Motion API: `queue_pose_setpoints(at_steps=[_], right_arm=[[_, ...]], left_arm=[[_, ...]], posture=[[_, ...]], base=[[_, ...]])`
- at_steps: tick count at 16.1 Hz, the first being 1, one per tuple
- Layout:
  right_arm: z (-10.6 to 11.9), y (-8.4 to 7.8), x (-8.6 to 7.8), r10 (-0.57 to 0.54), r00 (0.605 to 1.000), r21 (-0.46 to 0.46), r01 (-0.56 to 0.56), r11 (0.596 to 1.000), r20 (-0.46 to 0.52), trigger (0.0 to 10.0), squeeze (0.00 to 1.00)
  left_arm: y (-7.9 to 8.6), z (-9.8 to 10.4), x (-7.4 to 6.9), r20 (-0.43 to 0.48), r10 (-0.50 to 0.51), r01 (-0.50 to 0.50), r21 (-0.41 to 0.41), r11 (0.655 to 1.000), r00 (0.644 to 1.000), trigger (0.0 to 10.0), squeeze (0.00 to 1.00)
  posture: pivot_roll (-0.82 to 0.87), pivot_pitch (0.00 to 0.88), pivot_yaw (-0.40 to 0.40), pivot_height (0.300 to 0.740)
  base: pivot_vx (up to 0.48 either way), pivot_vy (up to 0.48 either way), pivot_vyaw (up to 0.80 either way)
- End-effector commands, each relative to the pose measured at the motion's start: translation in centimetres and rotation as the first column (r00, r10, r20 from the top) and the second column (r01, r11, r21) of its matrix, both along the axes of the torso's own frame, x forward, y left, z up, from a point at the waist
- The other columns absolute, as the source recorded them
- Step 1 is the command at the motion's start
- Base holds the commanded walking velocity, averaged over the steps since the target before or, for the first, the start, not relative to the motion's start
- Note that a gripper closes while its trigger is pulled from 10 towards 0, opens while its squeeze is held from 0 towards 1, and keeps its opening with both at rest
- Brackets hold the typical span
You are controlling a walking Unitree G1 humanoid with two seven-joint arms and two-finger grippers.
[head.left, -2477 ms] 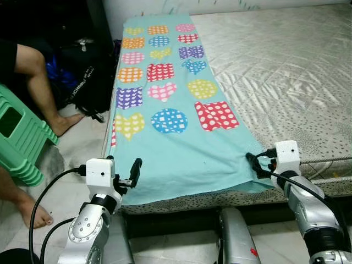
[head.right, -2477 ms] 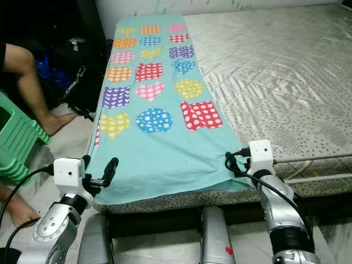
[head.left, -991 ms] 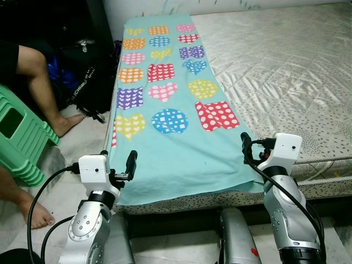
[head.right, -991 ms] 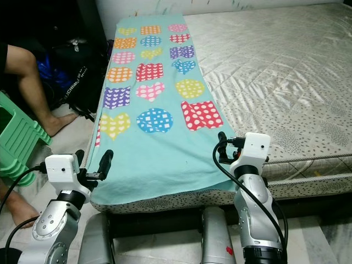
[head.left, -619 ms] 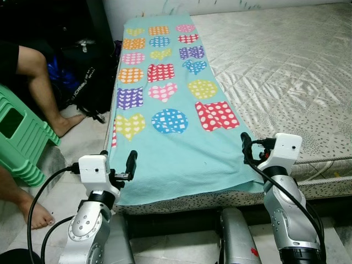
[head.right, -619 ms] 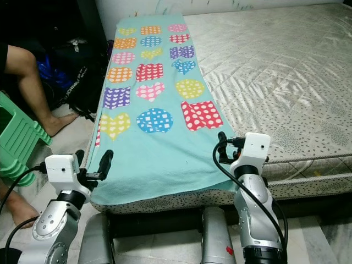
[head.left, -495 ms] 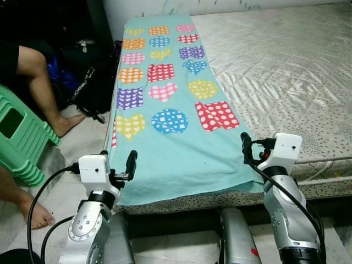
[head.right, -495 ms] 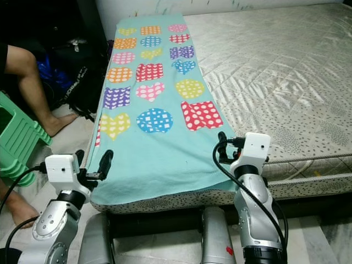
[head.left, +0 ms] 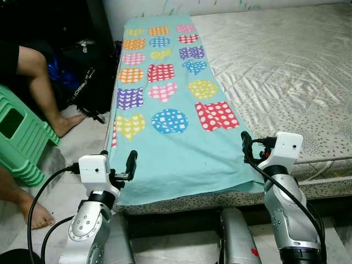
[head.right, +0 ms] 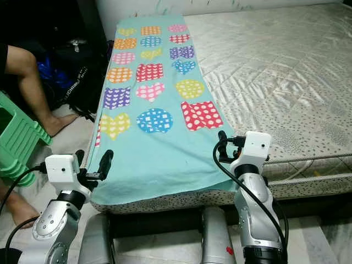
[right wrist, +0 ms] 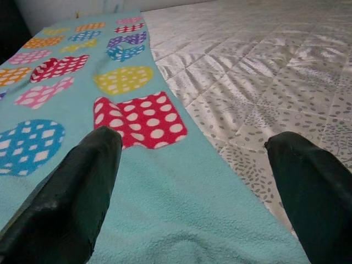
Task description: Clean up the room
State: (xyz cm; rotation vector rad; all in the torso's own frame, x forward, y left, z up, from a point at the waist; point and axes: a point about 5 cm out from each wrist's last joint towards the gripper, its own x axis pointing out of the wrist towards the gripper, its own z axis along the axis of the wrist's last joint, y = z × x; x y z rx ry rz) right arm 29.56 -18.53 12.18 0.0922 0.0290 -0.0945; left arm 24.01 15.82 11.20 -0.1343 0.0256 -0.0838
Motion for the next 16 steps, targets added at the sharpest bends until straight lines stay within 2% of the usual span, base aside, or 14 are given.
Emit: queue_pose_setpoints(at_steps=[1,8,9,10,16], right_arm=[[0.4,0.1,0.0,-0.003,1.0,0.007,0.002,1.0,0.014,10.0,0.0],[0.4,0.1,0.0,-0.003,1.0,0.007,0.002,1.0,0.014,10.0,0.0],[-0.5,0.5,0.0,0.031,1.0,-0.062,-0.031,0.998,-0.005,10.0,0.0],[-0.7,0.5,-0.1,0.025,1.0,-0.055,-0.026,0.998,-0.007,10.0,0.0],[-0.3,-0.3,0.4,0.005,1.0,-0.053,-0.005,0.999,0.009,10.0,0.0]], left_arm=[[0.4,-0.1,-0.1,-0.005,0.02,-0.02,0.003,1.0,1.0,10.0,0.0],[0.4,-0.1,-0.1,-0.005,0.02,-0.02,0.003,1.0,1.0,10.0,0.0],[0.4,-1.1,0.5,-0.02,0.009,-0.008,0.034,0.999,1.0,10.0,0.0],[0.5,-1.2,0.5,-0.022,0.01,-0.009,0.037,0.999,1.0,10.0,0.0],[0.3,-1.2,0.6,-0.011,0.004,-0.003,0.035,0.999,1.0,10.0,0.0]], posture=[[-0.08,0.0,0.058,0.495],[-0.08,0.0,0.058,0.495],[-0.09,0.0,0.06,0.495],[-0.09,0.0,0.06,0.495],[-0.09,0.0,0.06,0.557]], base=[[0.0,0.0,0.0],[0.0,0.0,0.0],[0.0,0.0,0.0],[0.0,0.0,0.0],[0.0,0.0,-0.07]])
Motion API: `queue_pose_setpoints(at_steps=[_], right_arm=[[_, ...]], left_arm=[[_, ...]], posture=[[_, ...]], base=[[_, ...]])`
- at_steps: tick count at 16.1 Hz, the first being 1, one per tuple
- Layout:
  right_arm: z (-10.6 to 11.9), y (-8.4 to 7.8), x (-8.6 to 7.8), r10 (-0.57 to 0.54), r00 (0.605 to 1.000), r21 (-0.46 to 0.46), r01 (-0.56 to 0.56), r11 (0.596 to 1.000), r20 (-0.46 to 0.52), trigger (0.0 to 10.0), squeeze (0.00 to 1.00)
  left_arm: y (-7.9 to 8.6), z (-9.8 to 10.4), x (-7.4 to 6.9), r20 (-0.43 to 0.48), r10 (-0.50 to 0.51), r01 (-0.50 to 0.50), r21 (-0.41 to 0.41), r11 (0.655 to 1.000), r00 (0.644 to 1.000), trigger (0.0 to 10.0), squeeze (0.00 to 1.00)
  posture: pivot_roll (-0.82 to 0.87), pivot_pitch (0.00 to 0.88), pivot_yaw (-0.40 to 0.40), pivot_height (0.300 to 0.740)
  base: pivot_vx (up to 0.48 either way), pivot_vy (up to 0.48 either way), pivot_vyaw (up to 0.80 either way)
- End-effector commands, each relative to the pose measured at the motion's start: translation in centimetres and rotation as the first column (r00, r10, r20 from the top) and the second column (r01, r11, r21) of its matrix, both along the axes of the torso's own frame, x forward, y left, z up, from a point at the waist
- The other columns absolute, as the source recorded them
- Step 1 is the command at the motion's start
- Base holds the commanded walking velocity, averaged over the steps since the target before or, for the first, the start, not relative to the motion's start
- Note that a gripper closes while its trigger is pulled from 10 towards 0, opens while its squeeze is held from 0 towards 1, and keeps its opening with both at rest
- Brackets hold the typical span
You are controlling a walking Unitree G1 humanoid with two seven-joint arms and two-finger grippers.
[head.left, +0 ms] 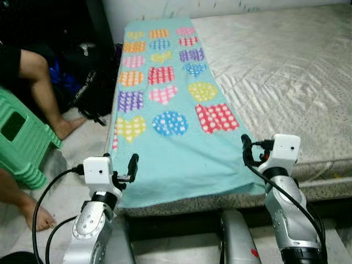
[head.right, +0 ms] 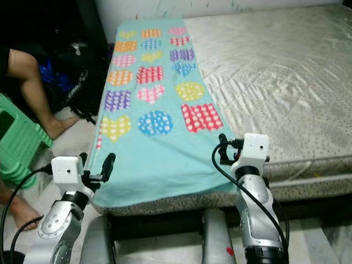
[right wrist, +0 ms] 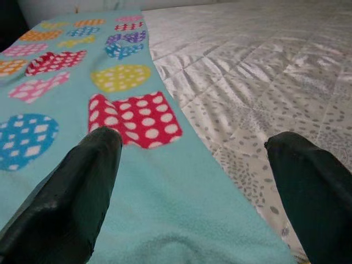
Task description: Clean up the room
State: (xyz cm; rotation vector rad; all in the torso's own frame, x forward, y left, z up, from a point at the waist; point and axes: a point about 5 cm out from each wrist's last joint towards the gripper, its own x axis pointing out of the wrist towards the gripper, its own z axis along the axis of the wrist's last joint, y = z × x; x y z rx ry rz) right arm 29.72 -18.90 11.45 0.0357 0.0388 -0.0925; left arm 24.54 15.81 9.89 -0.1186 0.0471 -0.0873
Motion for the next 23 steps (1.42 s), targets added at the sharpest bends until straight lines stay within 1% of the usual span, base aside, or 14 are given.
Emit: queue_pose_setpoints(at_steps=[1,4,5,7,12,16,23], right_arm=[[0.5,0.0,0.3,0.0,1.0,0.006,0.0,1.0,0.022,10.0,0.0],[0.7,0.0,0.4,-0.005,1.0,0.017,0.004,1.0,0.03,10.0,0.0],[1.0,0.0,0.5,-0.006,0.999,0.027,0.005,1.0,0.041,10.0,0.0],[1.4,0.1,0.8,-0.008,0.998,0.037,0.006,0.999,0.056,10.0,0.0],[1.8,0.0,1.2,-0.014,0.997,0.048,0.011,0.999,0.072,10.0,0.0],[1.9,-0.4,1.2,-0.027,0.997,0.046,0.023,0.999,0.078,10.0,0.0],[1.7,-1.0,0.9,-0.04,0.996,0.032,0.038,0.999,0.077,10.0,0.0]], left_arm=[[0.3,0.1,0.1,0.009,0.007,-0.007,0.019,1.0,1.0,10.0,0.0],[0.4,0.4,0.2,0.017,0.007,-0.007,0.019,1.0,1.0,10.0,0.0],[0.4,0.7,0.5,0.029,0.007,-0.008,0.016,1.0,1.0,10.0,0.0],[0.2,1.1,0.8,0.043,0.006,-0.007,0.012,1.0,0.999,10.0,0.0],[0.2,1.2,1.0,0.052,0.004,-0.005,0.02,1.0,0.999,10.0,0.0],[0.2,1.3,1.0,0.058,0.007,-0.008,0.023,1.0,0.998,10.0,0.0],[-0.1,1.1,0.8,0.051,-0.001,0.0,0.028,1.0,0.999,10.0,0.0]], posture=[[-0.09,0.0,0.061,0.57],[-0.09,0.0,0.064,0.601],[-0.09,0.0,0.066,0.619],[-0.09,0.0,0.066,0.637],[-0.08,0.0,0.067,0.691],[-0.09,0.0,0.069,0.736],[-0.09,0.0,0.072,0.74]], base=[[0.0,0.0,0.0],[0.0,0.0,0.0],[0.0,0.0,0.0],[0.0,0.0,0.0],[0.0,0.0,0.0],[0.0,0.0,0.0],[0.0,0.0,0.0]])
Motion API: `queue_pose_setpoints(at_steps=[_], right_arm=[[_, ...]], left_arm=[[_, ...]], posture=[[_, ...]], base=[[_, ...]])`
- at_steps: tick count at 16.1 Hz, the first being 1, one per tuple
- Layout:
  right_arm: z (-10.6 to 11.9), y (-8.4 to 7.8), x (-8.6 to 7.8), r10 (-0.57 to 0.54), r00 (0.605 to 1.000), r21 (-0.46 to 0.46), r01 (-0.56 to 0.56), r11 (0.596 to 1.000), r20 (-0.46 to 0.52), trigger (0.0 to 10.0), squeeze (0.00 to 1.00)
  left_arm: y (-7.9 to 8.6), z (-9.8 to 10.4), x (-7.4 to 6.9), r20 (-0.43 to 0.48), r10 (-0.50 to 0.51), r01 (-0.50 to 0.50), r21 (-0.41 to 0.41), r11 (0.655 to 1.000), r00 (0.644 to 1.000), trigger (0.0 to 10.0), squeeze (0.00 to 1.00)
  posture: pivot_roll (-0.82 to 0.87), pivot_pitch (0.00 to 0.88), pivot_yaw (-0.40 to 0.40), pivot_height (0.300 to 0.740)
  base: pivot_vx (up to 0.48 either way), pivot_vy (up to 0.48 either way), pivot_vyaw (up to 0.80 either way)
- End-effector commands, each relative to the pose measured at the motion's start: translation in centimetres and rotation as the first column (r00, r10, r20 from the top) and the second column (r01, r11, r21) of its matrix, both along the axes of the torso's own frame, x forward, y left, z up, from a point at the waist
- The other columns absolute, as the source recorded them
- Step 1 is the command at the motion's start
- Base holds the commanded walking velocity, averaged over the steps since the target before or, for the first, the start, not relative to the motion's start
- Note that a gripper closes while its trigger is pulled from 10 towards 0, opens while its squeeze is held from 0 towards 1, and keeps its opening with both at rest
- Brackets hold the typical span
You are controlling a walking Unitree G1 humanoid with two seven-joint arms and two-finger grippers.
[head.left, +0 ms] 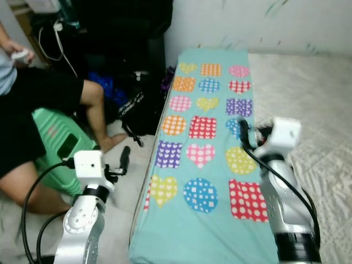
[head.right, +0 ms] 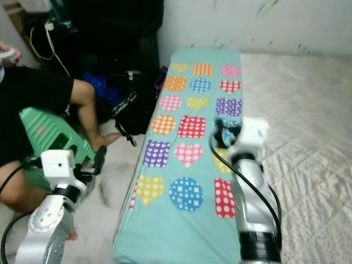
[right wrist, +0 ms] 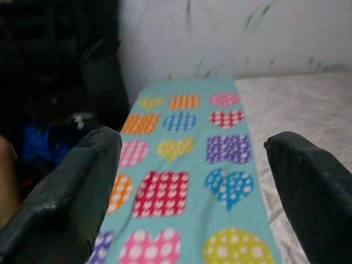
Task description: Clean up the room
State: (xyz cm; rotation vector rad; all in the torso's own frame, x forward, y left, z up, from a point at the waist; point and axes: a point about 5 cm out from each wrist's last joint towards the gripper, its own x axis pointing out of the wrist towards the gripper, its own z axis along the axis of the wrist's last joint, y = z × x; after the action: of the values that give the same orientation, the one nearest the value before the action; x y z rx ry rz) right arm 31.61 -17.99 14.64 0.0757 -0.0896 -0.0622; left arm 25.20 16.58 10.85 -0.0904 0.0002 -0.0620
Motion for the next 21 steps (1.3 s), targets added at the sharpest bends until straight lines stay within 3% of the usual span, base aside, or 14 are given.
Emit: queue_pose_setpoints(at_steps=[1,6,8,9,11,13,15,18,21], right_arm=[[-1.5,-1.9,-0.9,-0.065,0.996,-0.003,0.065,0.998,-0.053,10.0,0.0],[-1.6,-2.1,-1.1,-0.077,0.996,-0.035,0.075,0.997,-0.052,10.0,0.0],[-2.6,-2.3,-2.3,-0.049,0.997,-0.11,0.043,0.993,-0.053,10.0,0.0],[-2.6,-2.3,-2.3,-0.049,0.997,-0.11,0.043,0.993,-0.053,10.0,0.0],[-4.1,-2.7,-3.7,-0.028,0.995,-0.143,0.014,0.99,-0.098,10.0,0.0],[-5.9,-3.4,-5.9,-0.025,0.985,-0.176,-0.006,0.984,-0.169,10.0,0.0],[-7.0,-3.5,-7.5,-0.039,0.976,-0.187,-0.002,0.982,-0.212,10.0,0.0],[-8.0,-2.7,-8.1,-0.024,0.971,-0.203,-0.025,0.979,-0.237,10.0,0.0],[-7.6,-1.7,-6.4,0.01,0.973,-0.204,-0.059,0.977,-0.231,10.0,0.0]], left_arm=[[-0.9,0.1,0.1,0.003,-0.028,0.028,0.001,1.0,1.0,10.0,0.0],[-0.6,-0.7,-0.3,-0.021,-0.028,0.029,0.021,0.999,0.999,10.0,0.0],[0.9,-2.0,-1.3,-0.065,0.009,-0.005,0.062,0.998,0.998,10.0,0.0],[0.9,-2.0,-1.3,-0.065,0.009,-0.005,0.062,0.998,0.998,10.0,0.0],[2.6,-2.4,-2.3,-0.086,0.041,-0.033,0.096,0.995,0.995,10.0,0.0],[5.6,-3.7,-4.2,-0.136,0.108,-0.087,0.153,0.984,0.985,10.0,0.0],[6.9,-4.9,-5.5,-0.168,0.158,-0.127,0.182,0.975,0.973,10.0,0.0],[6.6,-5.5,-5.3,-0.17,0.17,-0.142,0.167,0.976,0.971,10.0,0.0],[5.7,-4.9,-3.7,-0.116,0.159,-0.141,0.145,0.979,0.981,10.0,0.0]], posture=[[-0.08,0.0,0.071,0.74],[-0.08,0.0,0.067,0.74],[-0.08,0.0,0.064,0.74],[-0.08,0.0,0.064,0.74],[-0.08,0.0,0.058,0.74],[-0.09,0.0,0.048,0.74],[-0.09,0.0,0.034,0.74],[-0.1,0.0,0.006,0.74],[-0.1,0.0,0.002,0.74]], base=[[0.0,0.0,0.0],[0.0,0.0,0.0],[0.0,0.0,0.0],[0.0,0.0,0.0],[0.0,0.0,0.0],[0.0,0.0,0.0],[0.0,0.0,0.0],[0.0,0.0,0.0],[0.0,0.0,0.0]])
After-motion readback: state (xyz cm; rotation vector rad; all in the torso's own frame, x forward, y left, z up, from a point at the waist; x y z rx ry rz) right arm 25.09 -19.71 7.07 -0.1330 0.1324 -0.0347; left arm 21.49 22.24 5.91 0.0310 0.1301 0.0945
